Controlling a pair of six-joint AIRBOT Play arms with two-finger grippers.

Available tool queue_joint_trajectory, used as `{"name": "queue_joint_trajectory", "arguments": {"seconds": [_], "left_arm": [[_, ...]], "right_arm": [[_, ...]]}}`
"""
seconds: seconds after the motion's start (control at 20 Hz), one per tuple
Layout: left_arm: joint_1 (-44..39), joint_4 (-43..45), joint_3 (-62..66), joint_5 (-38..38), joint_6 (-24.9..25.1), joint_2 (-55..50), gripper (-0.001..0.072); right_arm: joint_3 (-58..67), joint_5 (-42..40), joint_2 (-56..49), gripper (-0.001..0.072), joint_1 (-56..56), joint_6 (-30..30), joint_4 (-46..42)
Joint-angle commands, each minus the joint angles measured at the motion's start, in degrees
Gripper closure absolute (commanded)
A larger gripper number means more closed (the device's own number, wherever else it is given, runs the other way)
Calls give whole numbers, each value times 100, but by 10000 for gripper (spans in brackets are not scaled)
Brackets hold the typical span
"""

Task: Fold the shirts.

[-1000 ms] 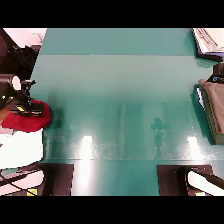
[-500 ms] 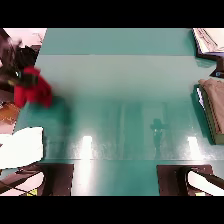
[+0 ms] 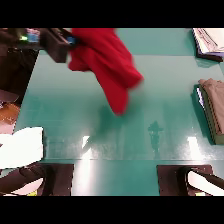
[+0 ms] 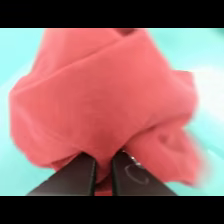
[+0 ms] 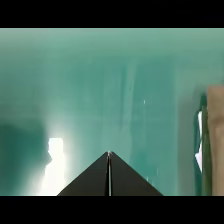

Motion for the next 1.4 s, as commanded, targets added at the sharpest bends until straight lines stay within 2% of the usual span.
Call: {"name": "queue_joint_trajectory", "arguments": {"seconds": [0.0,0.2,0.3,0.35,0.45,0.6,0.7,0.85,1.05,1.25,1.35], "left_arm": [[-376,-546,118,-284,382,-662,680],[-374,-485,118,-184,240,-1915,673],[-321,-315,118,-66,-188,-2437,84],[-247,-129,118,-120,-474,-2592,49],[46,2,120,-522,-817,-2658,47],[734,-105,63,-1679,-1078,-2461,47],[1032,-557,-483,-1878,-1097,-2192,47],[929,-1150,-2140,-1080,-1058,-1585,47],[205,-1565,-4210,168,-1056,-1196,46],[-551,-1613,-4975,1099,-1075,-1196,46],[-754,-1606,-5062,1255,-1152,-1200,46]], "right_arm": [[190,37,4,696,4,4,0],[188,234,2,696,4,4,-2],[188,234,2,696,2,4,-2],[188,232,2,696,2,4,-4],[188,229,2,696,2,4,-4],[188,227,2,697,2,4,-4],[188,223,2,696,2,4,-4],[188,219,-4,697,4,4,-4],[188,208,-11,696,2,4,-7],[188,212,-11,697,2,4,-4],[188,219,-11,696,2,4,-4]]}}
